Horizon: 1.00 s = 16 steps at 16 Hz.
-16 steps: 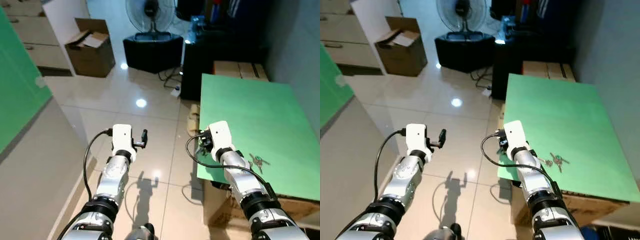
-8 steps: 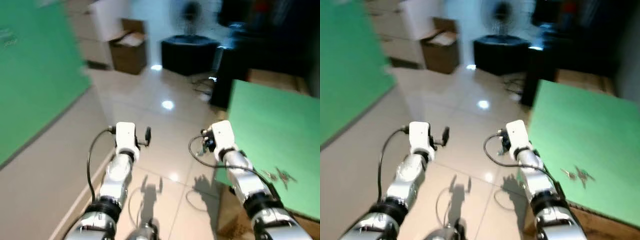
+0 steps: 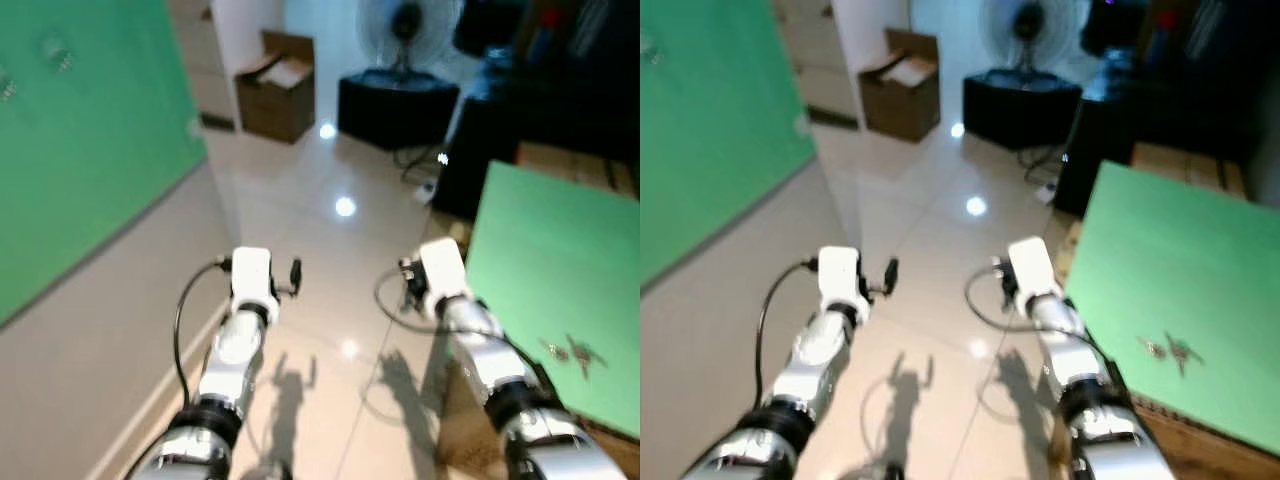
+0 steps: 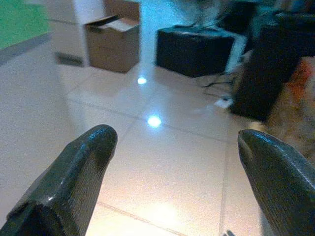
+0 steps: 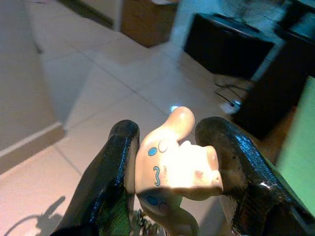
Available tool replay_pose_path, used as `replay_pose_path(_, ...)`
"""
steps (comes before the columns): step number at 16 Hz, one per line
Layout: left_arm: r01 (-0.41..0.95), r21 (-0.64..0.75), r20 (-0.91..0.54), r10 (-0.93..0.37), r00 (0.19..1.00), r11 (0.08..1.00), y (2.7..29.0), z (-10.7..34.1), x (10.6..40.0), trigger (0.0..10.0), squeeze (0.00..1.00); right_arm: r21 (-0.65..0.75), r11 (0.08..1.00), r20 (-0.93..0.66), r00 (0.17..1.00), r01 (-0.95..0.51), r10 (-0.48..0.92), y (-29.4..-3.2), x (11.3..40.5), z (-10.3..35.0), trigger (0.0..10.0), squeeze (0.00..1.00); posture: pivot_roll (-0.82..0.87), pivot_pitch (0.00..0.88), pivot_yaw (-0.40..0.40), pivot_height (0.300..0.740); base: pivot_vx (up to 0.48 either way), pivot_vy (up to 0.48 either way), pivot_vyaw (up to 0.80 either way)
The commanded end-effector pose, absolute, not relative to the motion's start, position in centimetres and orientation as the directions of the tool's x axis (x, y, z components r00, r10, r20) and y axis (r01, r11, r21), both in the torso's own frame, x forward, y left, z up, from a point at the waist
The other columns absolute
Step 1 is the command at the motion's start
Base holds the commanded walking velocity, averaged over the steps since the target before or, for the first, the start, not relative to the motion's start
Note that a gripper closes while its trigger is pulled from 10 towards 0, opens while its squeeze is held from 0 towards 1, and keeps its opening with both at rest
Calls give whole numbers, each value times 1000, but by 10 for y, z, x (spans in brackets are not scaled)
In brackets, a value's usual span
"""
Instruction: Hang keys on a hook
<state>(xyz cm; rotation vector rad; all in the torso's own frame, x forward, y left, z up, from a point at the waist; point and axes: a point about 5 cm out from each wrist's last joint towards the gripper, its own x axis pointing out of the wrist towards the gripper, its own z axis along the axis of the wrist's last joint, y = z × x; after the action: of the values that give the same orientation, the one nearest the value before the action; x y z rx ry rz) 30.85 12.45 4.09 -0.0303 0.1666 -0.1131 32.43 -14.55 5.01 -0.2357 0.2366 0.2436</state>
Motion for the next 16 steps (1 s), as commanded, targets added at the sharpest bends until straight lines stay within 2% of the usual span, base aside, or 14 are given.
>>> replay_pose_path(1,106,-26,-155,-109,982,994,124,44,311,10000,0,-214,941,-254,945,-263,207,-148,326,52,10000,0,-121,0,28,740,0,0,506)
replay_pose_path(9,122,-11,-146,-122,982,993,123,47,312,10000,0,-209,947,-227,954,-243,194,-149,327,54,10000,0,-122,0,38,740,0,0,506)
replay_pose_path(11,115,-24,-99,-117,988,993,125,57,316,10000,0,-233,948,-151,971,-216,184,-151,331,68,10000,0,-121,0,36,740,0,0,506)
replay_pose_path(13,89,-14,61,-88,994,996,131,104,336,10000,0,-238,961,4,989,-143,148,-160,343,106,10000,0,-120,0,41,740,0,0,506)
replay_pose_path(16,77,-11,158,-74,985,997,136,134,347,10000,0,-211,974,122,986,-87,115,-167,351,137,10000,0,-123,0,51,740,0,0,506)
